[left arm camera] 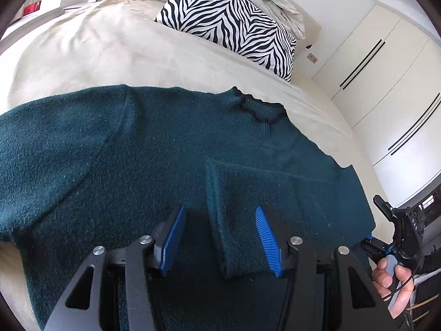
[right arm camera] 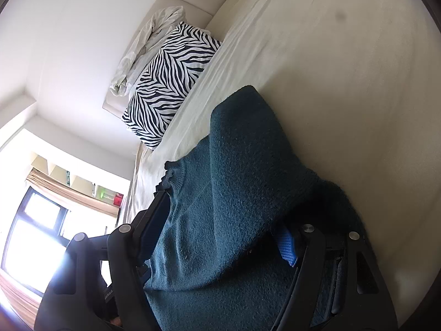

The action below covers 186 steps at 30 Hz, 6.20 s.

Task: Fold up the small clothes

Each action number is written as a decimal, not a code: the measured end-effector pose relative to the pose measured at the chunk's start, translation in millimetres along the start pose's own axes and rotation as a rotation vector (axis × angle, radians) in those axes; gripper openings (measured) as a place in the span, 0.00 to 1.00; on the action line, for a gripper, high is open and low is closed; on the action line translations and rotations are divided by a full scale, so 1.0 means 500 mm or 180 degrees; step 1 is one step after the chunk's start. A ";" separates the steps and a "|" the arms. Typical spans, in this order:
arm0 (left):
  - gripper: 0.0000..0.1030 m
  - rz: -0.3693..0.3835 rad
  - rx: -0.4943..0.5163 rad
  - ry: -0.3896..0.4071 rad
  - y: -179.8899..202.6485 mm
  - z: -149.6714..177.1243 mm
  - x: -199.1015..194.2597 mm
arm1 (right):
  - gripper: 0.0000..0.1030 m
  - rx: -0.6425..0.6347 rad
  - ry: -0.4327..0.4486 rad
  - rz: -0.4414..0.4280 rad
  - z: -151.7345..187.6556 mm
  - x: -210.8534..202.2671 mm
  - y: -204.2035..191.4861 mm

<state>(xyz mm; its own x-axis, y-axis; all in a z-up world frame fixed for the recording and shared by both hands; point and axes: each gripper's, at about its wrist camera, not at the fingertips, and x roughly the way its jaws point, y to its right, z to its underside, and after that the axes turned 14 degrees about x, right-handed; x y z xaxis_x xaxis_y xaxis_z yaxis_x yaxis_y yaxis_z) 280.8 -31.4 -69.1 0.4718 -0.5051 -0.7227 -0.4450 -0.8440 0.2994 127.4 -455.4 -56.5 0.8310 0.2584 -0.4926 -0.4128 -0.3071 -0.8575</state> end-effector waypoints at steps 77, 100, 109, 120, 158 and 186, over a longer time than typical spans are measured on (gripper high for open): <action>0.63 -0.0498 -0.0034 0.0496 -0.041 0.018 -0.072 | 0.62 -0.0107 -0.0293 -0.0309 -0.127 0.060 0.017; 0.57 -0.0637 -0.3706 0.2022 -0.531 0.397 -0.494 | 0.66 -0.0025 -0.0477 -0.0080 0.138 -0.185 0.015; 0.08 -0.1098 -0.2371 0.1772 -0.441 0.198 -0.480 | 0.66 -0.0108 -0.0495 -0.0097 0.143 -0.179 -0.008; 0.27 -0.1280 0.1453 0.0218 0.134 0.083 -0.081 | 0.66 -0.0255 -0.0879 -0.0050 0.173 -0.063 -0.059; 0.21 -0.0770 -0.0958 0.0998 -0.277 0.038 -0.320 | 0.07 -0.1216 -0.1149 0.0625 0.155 0.136 -0.231; 0.16 -0.0642 -0.0056 0.0127 -0.164 0.027 -0.089 | 0.07 -0.1182 -0.0736 0.0932 0.086 0.157 -0.125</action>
<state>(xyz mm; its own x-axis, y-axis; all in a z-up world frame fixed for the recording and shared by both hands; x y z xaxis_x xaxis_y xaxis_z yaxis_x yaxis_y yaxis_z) 286.2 62.6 -69.9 0.5800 -0.3320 -0.7439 -0.3252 -0.9316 0.1623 202.5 -376.6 -48.2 0.5792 0.2956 -0.7597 -0.4207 -0.6898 -0.5892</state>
